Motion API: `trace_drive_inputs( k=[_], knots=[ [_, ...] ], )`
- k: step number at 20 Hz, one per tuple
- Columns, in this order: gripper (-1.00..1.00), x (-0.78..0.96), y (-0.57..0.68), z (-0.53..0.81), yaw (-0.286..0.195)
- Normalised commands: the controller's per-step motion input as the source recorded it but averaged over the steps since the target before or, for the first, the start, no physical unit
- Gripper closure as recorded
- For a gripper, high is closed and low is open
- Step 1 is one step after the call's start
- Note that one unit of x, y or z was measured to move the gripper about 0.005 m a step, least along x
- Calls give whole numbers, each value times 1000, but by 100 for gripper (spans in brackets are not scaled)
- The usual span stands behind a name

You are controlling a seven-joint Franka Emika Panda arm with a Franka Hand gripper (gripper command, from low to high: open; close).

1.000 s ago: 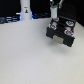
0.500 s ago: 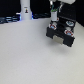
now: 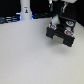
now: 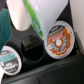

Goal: Open the kcup holder, insert the kcup into the holder, and close the kcup holder

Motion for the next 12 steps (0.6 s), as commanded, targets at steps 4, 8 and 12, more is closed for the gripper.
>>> trace_drive_inputs(
  k=[4,8,12],
  knots=[
    [100,403,581,176,25],
    [-100,104,0,0,-16],
    [-100,145,0,0,-151]
  ],
)
